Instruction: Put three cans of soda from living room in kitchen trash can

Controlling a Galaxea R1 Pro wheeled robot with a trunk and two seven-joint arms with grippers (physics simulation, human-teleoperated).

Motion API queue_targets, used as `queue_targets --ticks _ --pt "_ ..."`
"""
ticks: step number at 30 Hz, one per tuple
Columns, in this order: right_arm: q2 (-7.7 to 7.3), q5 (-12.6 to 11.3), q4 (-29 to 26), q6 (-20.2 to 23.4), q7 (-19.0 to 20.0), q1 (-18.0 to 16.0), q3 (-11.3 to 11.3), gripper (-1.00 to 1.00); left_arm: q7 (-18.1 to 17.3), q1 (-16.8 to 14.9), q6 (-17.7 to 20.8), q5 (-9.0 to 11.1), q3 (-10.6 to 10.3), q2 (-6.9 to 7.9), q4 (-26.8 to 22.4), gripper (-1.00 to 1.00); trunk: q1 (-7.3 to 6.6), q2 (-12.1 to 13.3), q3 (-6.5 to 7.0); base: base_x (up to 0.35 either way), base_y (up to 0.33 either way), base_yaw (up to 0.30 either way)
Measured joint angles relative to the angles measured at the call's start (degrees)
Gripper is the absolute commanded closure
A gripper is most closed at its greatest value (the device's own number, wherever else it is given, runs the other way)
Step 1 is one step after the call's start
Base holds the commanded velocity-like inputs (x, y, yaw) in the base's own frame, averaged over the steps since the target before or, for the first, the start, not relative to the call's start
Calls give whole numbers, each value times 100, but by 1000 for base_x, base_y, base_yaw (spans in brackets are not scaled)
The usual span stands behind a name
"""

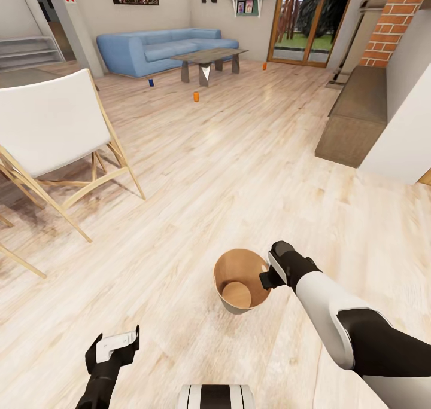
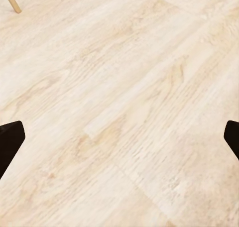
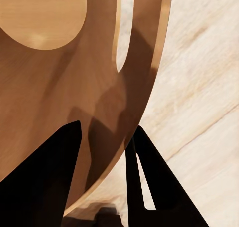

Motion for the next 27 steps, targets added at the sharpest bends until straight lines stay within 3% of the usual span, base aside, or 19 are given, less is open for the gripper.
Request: queue_targets --ticks 27 --pt "11 9 -19 2 -4 0 -1 100 0 -1 0 -3 -45 -7 45 -100 1 0 0 0 0 0"
